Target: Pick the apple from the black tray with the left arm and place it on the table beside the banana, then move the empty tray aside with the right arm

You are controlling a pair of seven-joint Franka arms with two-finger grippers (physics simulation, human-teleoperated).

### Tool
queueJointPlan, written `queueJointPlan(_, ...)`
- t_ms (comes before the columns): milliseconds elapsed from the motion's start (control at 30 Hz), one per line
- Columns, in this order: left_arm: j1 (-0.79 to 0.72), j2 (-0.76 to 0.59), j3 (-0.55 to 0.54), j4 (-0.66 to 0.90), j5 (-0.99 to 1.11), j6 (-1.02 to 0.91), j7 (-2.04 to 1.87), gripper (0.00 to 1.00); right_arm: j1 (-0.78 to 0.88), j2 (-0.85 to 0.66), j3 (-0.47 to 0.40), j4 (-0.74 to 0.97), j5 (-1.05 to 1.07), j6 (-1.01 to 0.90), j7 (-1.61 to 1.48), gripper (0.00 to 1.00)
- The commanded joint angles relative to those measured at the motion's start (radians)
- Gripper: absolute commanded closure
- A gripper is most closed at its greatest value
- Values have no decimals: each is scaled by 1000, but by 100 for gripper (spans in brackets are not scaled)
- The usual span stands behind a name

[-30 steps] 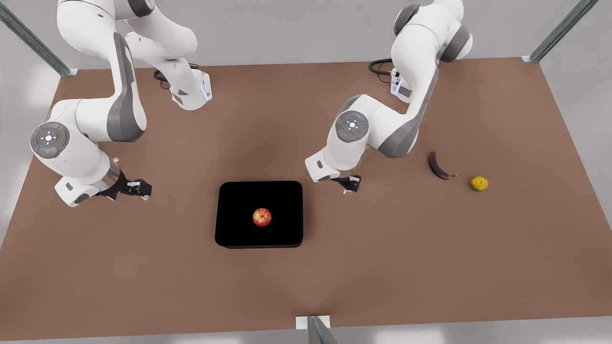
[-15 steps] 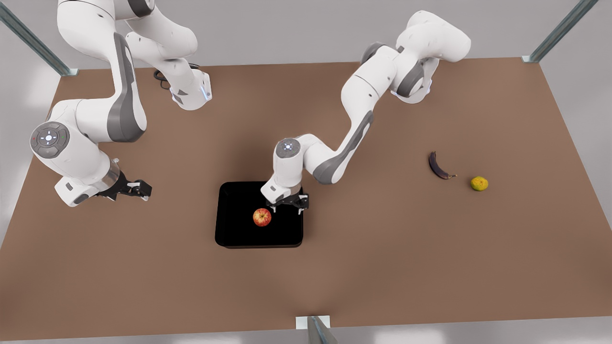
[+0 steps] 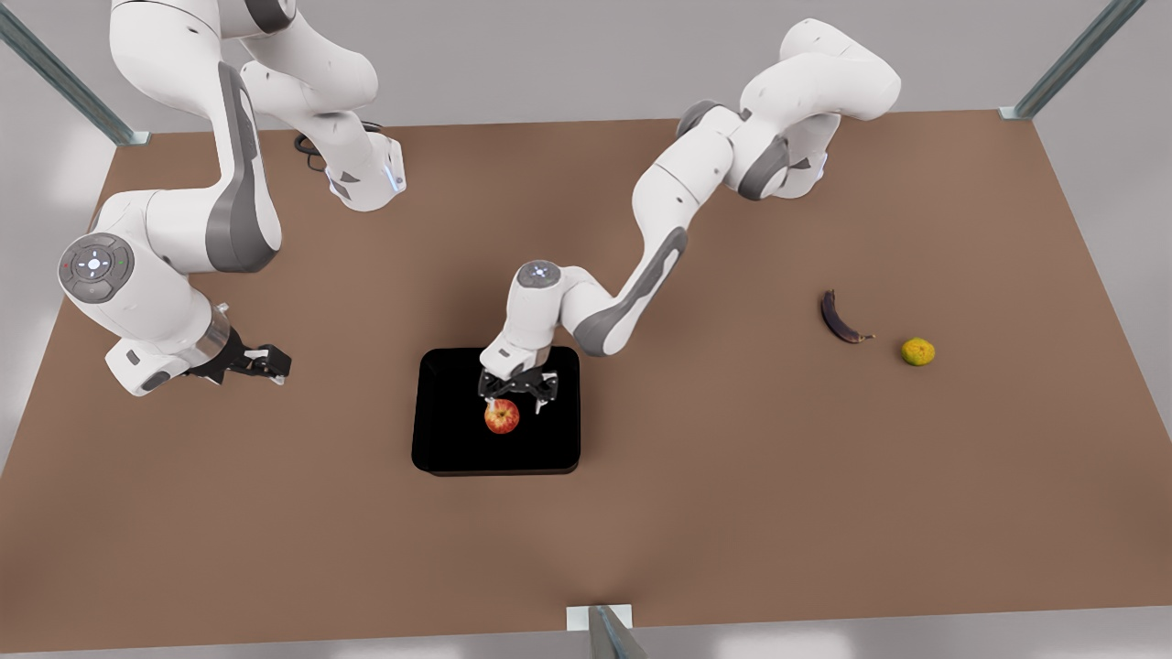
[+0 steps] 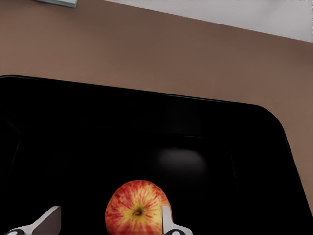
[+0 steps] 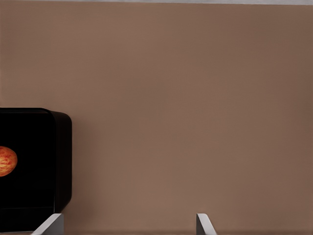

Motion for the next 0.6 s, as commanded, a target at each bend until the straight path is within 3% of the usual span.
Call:
queueJointPlan(0,-4,4,0,1,24,38,-155,0,0,-1,0,1,1,0,3,0)
queueJointPlan(100,-4,1,2,-1,27,42,-123,0,0,-1,0,1,1,0,3,0)
queueJointPlan(200,19,-52,-12,-2,19,-80,223,0,0,-1,0,1,1,0,3,0)
queueJointPlan(300,96,-108,-193,-15,-7,-123,658,0,0,-1,0,2,1,0,1,0)
queueJointPlan(567,131,-115,-218,-56,-1,-47,1009,0,-1,-1,0,1,1,0,1,0)
